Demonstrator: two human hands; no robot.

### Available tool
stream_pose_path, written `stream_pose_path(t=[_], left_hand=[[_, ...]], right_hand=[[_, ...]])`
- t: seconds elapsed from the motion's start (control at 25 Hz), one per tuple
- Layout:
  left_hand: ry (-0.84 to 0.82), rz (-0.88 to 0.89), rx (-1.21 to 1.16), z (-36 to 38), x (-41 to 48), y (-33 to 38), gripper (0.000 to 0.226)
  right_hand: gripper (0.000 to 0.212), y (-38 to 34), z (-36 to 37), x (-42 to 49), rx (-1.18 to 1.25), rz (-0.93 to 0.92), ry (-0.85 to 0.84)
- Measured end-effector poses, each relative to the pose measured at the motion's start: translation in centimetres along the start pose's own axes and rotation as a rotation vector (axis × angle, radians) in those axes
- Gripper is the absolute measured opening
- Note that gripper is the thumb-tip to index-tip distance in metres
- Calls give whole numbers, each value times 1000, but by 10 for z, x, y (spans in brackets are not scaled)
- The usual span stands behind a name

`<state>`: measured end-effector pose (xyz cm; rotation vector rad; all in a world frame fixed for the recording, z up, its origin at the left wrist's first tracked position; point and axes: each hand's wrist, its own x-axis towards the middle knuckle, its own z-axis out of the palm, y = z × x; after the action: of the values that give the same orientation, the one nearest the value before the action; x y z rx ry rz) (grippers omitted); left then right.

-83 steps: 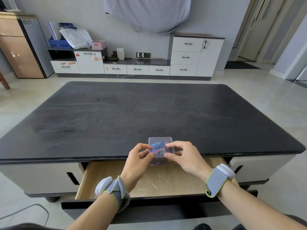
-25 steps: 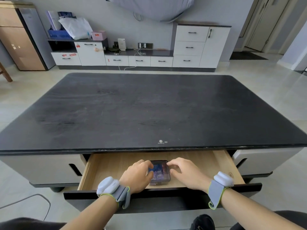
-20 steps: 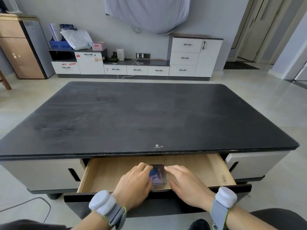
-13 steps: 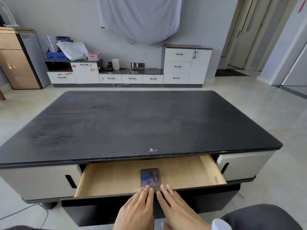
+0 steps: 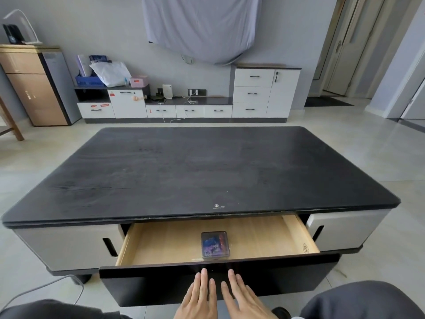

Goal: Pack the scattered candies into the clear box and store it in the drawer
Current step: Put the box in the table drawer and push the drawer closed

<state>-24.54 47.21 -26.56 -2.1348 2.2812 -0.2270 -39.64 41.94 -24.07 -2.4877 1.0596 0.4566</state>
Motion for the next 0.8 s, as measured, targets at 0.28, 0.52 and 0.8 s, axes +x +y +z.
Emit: stream_pose_path(t=[0.28, 0.52, 0.8], left_hand=[[-29, 8, 92, 3, 14, 1, 92], [-18, 0, 107, 6, 24, -4, 81], [-271, 26, -1, 4, 57, -24, 82]], right_hand=[[71, 2, -12, 10, 56, -9, -41], [75, 7, -25, 16, 36, -39, -62], [68, 16, -45, 40, 17, -17, -8]])
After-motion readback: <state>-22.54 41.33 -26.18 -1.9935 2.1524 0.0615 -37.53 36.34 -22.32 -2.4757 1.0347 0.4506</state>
